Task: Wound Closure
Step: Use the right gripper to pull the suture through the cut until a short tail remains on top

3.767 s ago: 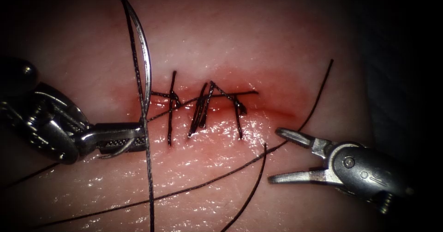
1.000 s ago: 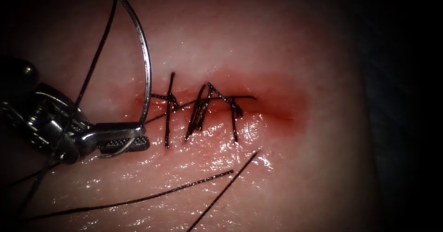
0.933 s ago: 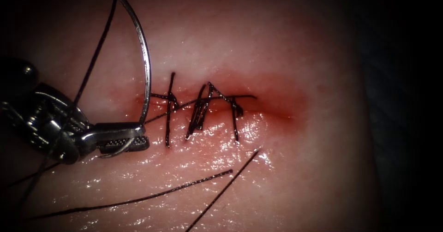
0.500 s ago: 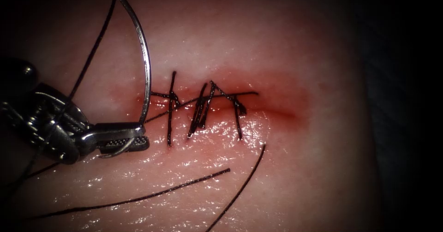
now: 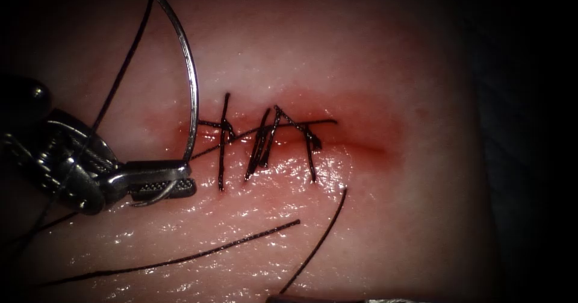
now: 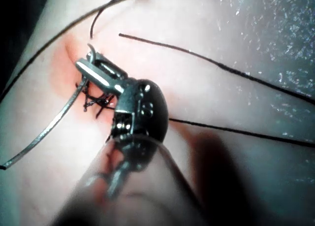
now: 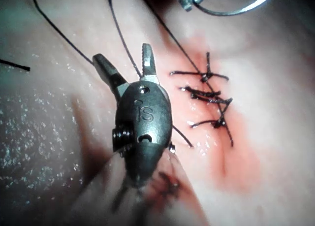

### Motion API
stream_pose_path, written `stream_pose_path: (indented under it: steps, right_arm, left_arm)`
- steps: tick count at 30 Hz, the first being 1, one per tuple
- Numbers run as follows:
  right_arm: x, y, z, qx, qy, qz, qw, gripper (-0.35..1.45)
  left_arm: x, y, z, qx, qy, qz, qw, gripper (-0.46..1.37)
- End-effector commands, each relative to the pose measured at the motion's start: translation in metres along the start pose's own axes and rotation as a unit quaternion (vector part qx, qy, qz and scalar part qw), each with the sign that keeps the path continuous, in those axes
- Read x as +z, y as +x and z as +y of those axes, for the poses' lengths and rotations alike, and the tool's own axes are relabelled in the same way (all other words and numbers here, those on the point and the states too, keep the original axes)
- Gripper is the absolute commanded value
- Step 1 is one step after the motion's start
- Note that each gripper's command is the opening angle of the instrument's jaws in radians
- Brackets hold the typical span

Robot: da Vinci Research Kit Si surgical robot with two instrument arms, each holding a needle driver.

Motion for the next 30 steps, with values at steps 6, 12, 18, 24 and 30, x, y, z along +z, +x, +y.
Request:
stream_pose_path:
  steps: [6,12,18,24,30]
  right_arm:
    - [-0.0018,-0.0022,0.0021,-0.002,-0.017,-0.013,1.0,1.16]
    - [-0.0032,-0.0042,0.004,-0.004,-0.026,-0.022,0.999,1.16]
    - [-0.0042,-0.0067,0.0055,-0.011,-0.03,-0.024,0.999,1.11]
    - [-0.0046,-0.0091,0.0063,-0.016,-0.039,-0.028,0.999,1.12]
    - [-0.0051,-0.0118,0.0069,-0.023,-0.045,-0.043,0.998,1.12]
  left_arm:
    - [0.0,0.0,0.0,0.0,-0.004,0.0,1.0,-0.35]
    - [0.0,0.0,0.0,-0.003,-0.004,0.0,1.0,-0.35]
    - [0.0,0.0,0.0,-0.003,-0.004,0.0,1.0,-0.35]
    - [-0.0001,0.0001,0.0,-0.003,-0.004,0.0,1.0,-0.35]
    - [-0.0001,0.0001,0.0,-0.003,-0.004,0.0,1.0,-0.35]
